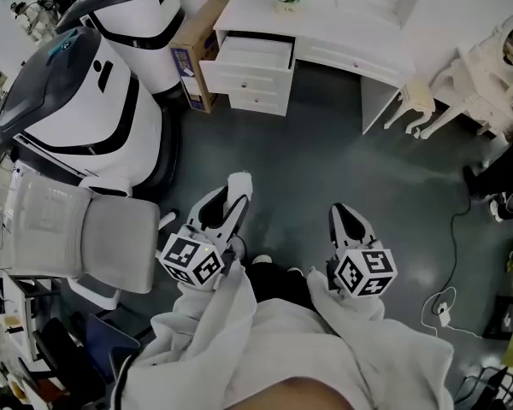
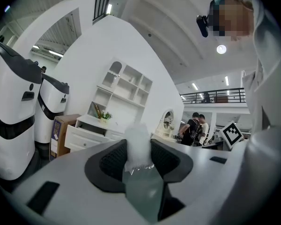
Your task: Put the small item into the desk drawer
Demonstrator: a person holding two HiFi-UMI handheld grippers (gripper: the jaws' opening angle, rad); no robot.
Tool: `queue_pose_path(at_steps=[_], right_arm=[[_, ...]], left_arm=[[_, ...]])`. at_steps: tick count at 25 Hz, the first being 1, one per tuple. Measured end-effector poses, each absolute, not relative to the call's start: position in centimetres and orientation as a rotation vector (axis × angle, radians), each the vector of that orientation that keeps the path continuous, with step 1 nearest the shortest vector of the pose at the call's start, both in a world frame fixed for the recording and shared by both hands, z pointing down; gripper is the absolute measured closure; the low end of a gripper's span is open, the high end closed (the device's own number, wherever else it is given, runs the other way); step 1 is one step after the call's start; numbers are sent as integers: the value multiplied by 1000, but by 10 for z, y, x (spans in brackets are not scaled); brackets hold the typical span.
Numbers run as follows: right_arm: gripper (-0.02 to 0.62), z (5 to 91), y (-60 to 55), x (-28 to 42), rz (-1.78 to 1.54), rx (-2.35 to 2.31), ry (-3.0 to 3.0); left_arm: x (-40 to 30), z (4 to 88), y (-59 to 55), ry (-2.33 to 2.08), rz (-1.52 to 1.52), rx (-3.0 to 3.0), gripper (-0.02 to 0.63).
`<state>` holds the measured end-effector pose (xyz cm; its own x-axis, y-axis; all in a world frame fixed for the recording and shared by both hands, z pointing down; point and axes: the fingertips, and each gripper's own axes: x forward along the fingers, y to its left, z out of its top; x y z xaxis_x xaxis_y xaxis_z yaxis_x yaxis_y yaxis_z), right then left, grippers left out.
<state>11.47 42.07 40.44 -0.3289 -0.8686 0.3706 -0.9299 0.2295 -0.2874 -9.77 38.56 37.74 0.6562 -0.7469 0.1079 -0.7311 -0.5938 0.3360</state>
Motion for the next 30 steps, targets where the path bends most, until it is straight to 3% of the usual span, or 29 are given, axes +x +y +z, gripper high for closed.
queue_pose_path(at_steps=[14,30], right_arm=[[551,435,434,84,807,1739,-2307],[551,436,287,83,815,1600,-2376]], left_arm=[[-127,408,397,-1143,5,2477,437],[-126,407,270,-1229,-16,2430,437]])
